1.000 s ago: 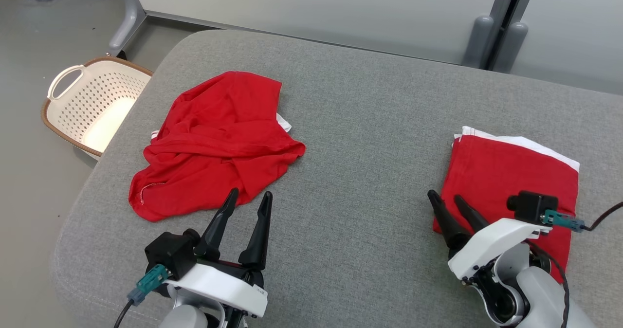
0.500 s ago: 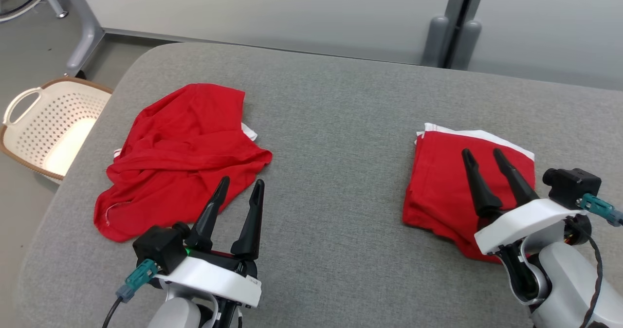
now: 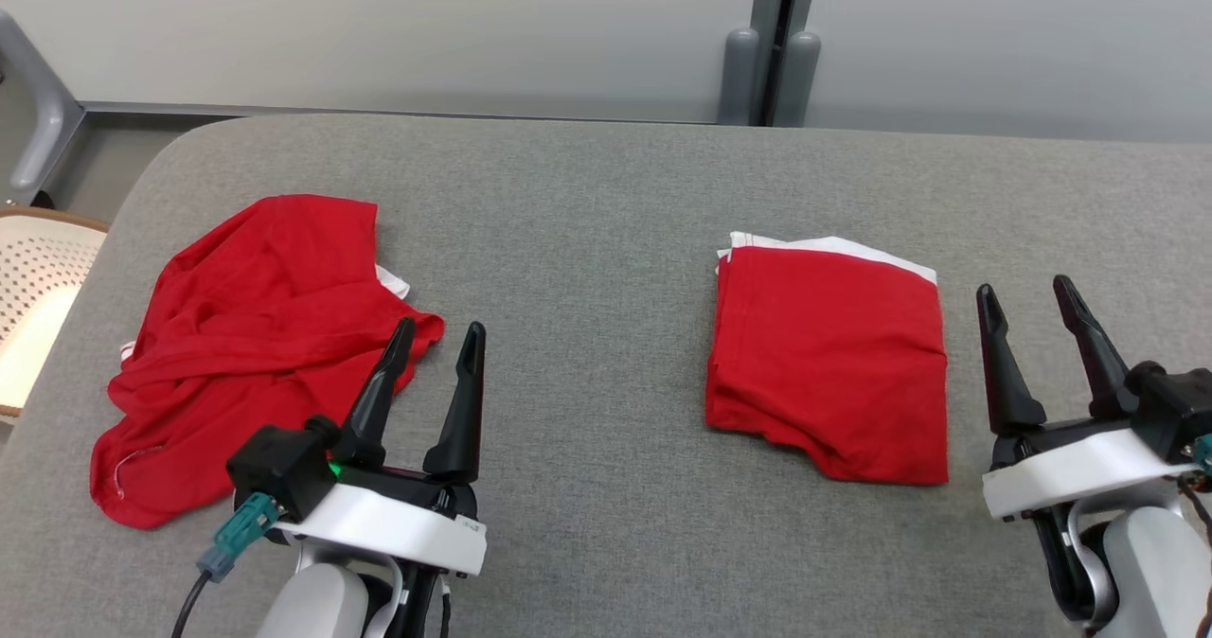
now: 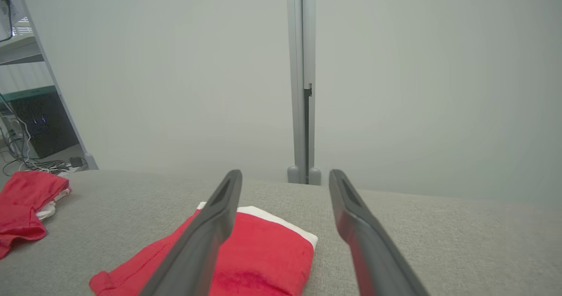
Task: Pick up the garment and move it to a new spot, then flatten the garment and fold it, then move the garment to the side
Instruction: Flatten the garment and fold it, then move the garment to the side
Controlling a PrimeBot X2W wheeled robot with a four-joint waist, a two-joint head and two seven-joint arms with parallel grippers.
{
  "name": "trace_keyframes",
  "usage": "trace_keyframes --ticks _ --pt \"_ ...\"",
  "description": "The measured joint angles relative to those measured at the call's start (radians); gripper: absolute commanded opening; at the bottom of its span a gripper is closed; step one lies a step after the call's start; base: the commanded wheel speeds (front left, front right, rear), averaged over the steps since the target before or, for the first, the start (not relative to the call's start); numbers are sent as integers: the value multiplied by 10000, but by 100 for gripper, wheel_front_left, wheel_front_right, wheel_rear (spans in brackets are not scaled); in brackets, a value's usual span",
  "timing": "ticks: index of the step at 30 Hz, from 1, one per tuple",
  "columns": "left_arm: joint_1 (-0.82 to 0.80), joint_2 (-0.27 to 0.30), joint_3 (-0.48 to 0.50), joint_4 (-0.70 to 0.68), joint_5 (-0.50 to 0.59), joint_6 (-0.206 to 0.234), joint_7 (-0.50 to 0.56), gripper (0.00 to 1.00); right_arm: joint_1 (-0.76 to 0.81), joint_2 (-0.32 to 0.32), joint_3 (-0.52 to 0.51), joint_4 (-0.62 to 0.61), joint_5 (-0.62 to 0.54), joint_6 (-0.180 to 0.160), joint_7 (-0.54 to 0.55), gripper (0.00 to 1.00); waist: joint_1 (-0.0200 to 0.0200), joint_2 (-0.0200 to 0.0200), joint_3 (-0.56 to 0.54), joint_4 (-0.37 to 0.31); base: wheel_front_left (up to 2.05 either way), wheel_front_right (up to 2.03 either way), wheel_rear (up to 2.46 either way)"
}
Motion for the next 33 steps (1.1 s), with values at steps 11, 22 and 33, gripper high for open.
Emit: trace_keyframes --ticks 11,22,33 --pt "289 -2 -77 -38 203 13 0 100 1077 1103 -1179 -508 -1104 0 -25 100 0 0 47 -336 0 0 0" --pt "233 -4 -291 -15 151 0 0 100 662 1248 -1386 443 -631 0 303 100 1 0 353 -48 0 0 0" --pt "-105 -2 -441 -205 38 -15 0 100 -339 1413 -1344 1946 -40 0 1126 100 0 0 1159 455 0 0 0"
